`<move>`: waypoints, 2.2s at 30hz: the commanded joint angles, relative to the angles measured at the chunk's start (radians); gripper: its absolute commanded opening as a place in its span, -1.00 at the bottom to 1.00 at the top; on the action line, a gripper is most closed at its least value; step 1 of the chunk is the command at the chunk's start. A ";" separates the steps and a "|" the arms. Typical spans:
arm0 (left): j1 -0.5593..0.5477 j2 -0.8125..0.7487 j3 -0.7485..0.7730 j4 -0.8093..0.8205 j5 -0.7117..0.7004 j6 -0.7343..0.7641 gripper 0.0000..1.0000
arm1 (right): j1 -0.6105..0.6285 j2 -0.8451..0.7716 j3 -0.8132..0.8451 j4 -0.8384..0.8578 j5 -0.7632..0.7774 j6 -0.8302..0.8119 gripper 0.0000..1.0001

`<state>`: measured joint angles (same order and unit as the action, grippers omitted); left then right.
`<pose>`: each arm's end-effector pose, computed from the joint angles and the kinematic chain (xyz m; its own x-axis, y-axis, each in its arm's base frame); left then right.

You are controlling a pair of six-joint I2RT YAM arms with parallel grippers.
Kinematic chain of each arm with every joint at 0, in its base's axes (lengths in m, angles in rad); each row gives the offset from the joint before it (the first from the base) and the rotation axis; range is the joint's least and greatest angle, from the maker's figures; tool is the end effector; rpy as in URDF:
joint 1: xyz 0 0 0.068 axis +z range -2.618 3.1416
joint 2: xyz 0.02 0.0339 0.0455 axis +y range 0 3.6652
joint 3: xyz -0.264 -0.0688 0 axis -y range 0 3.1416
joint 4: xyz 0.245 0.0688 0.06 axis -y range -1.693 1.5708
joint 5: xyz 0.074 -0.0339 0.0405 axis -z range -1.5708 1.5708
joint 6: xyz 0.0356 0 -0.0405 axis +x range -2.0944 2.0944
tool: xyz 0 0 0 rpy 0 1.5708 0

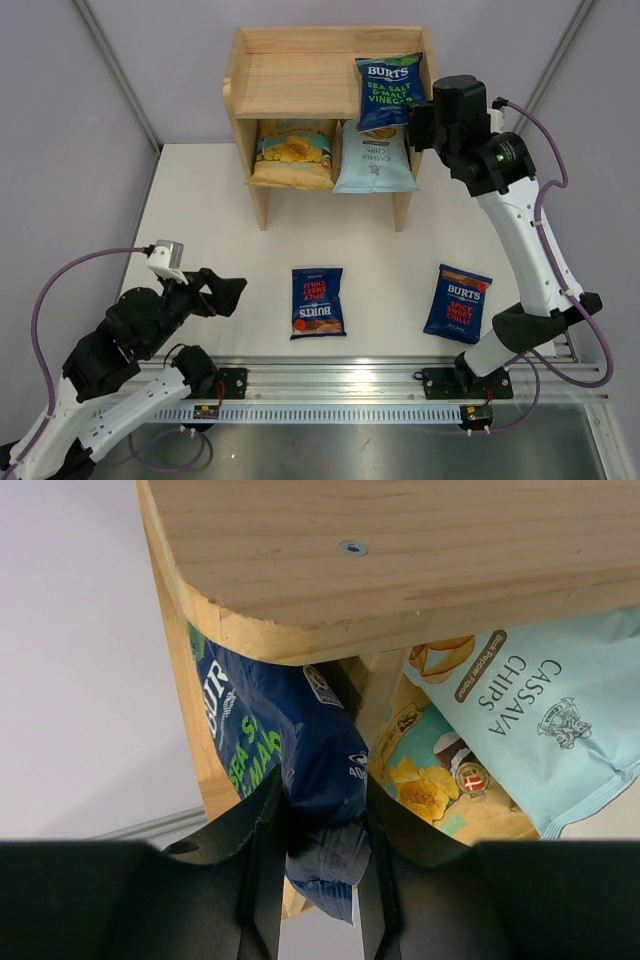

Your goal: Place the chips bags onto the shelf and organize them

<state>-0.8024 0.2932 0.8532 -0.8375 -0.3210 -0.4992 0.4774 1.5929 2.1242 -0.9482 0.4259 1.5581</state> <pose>0.0405 -0.0257 0.3412 -0.3928 -0.2472 -0.8858 0.3227 0.8649 -0.3845 0.2767 0.1266 0.5102 -0.0875 0.9800 -0.1789 0.3586 0.1985 0.9122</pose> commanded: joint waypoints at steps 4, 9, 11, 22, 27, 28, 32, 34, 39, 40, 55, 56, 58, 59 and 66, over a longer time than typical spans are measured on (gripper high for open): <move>-0.015 -0.023 0.000 0.017 -0.043 -0.013 0.98 | -0.005 -0.047 0.000 0.054 0.013 0.071 -0.43; -0.040 -0.043 0.001 0.006 -0.069 -0.024 0.98 | -0.005 -0.013 0.006 0.078 0.039 0.086 -0.46; -0.053 -0.049 0.004 0.003 -0.084 -0.030 0.98 | -0.005 0.007 0.017 0.085 0.045 0.097 -0.47; -0.093 -0.075 0.006 -0.012 -0.116 -0.048 0.98 | -0.020 0.121 0.146 0.032 0.134 0.074 -0.46; -0.104 -0.086 0.004 -0.011 -0.124 -0.052 0.98 | -0.020 0.107 0.125 0.034 0.157 0.063 -0.36; -0.104 -0.086 0.004 -0.011 -0.124 -0.050 0.98 | -0.019 0.099 0.105 0.038 0.160 0.060 -0.32; -0.106 -0.086 0.006 -0.012 -0.124 -0.052 0.98 | -0.020 0.072 0.076 0.035 0.148 0.048 -0.04; -0.107 -0.086 0.006 -0.014 -0.125 -0.053 0.98 | -0.020 0.062 0.077 0.006 0.143 0.045 -0.03; -0.113 -0.091 0.007 -0.021 -0.144 -0.061 0.98 | -0.019 0.038 0.053 -0.038 0.151 0.033 0.27; -0.116 -0.092 0.009 -0.023 -0.150 -0.064 0.98 | -0.020 0.026 0.042 -0.035 0.148 0.034 0.34; -0.132 -0.078 0.017 -0.051 -0.208 -0.090 0.98 | -0.020 -0.123 -0.101 0.020 0.109 -0.004 0.99; -0.132 -0.074 0.018 -0.055 -0.213 -0.091 0.98 | -0.020 -0.142 -0.143 0.043 0.111 -0.015 0.99; -0.132 -0.063 0.020 -0.061 -0.228 -0.099 0.98 | -0.019 -0.203 -0.199 0.092 0.105 -0.052 0.99; -0.132 -0.057 0.020 -0.066 -0.233 -0.101 0.98 | -0.020 -0.224 -0.229 0.156 0.093 -0.106 0.99; -0.132 0.075 0.032 -0.074 -0.231 -0.108 0.98 | -0.019 -0.433 -0.533 0.364 0.005 -0.406 0.99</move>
<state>-0.9283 0.3061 0.8555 -0.9291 -0.5179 -0.5953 0.4625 1.2274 1.6772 -0.7185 0.4713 1.3312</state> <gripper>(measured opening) 0.988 0.993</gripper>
